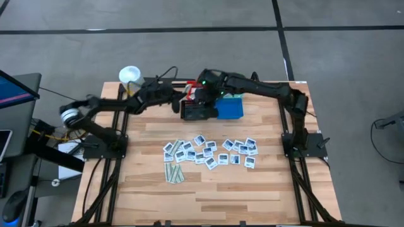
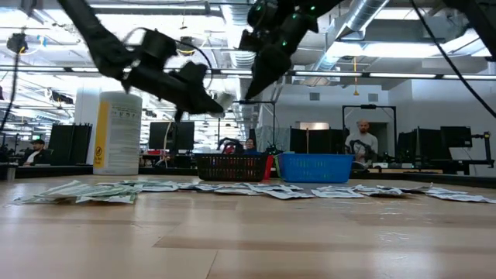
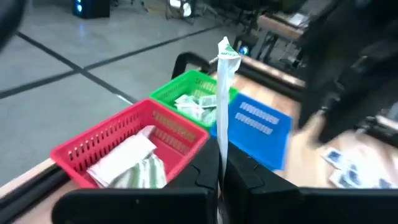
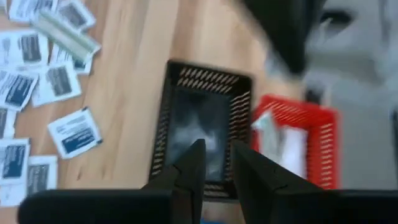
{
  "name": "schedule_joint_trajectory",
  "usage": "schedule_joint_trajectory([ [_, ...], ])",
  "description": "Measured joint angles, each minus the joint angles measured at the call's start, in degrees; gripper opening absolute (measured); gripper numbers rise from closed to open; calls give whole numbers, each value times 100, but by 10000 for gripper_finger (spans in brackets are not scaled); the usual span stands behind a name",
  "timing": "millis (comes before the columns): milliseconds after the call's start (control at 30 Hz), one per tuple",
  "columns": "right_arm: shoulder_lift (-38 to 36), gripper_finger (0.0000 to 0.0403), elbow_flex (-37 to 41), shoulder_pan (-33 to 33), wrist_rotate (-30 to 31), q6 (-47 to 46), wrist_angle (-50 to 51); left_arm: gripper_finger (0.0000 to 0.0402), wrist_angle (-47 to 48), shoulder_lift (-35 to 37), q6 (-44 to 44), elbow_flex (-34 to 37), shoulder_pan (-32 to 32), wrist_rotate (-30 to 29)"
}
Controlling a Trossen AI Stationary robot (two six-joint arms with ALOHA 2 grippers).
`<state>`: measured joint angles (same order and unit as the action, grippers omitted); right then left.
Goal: Pick & Place First Aid Supplies
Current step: Put the bandage into the red basket
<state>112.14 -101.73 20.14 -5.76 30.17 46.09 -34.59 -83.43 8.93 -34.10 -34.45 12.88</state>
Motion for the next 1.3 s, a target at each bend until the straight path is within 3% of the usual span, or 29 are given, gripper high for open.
schedule_joint_trajectory([
  [233, -333, 69, -9, 493, -37, 192, -83, 8, -8, -1253, -18, -1080, -371, 459],
  [533, -340, 69, -4, 901, -211, 194, -23, 8, -16, -1935, -273, -1708, -352, 712],
  [733, -322, 68, -4, 1045, -784, 330, -12, 41, -15, -1981, -313, -1690, -359, 633],
  [1000, -322, 68, -4, 1033, -807, 341, -90, 104, -13, -1979, -273, -1688, -384, 461],
  [1167, -322, 64, -4, 998, -793, 166, -140, 110, 178, -1826, -340, -1671, -217, 515],
  [1300, -322, 53, -4, 977, -793, -20, -185, 105, 964, -1380, -892, -1673, -27, 434],
])
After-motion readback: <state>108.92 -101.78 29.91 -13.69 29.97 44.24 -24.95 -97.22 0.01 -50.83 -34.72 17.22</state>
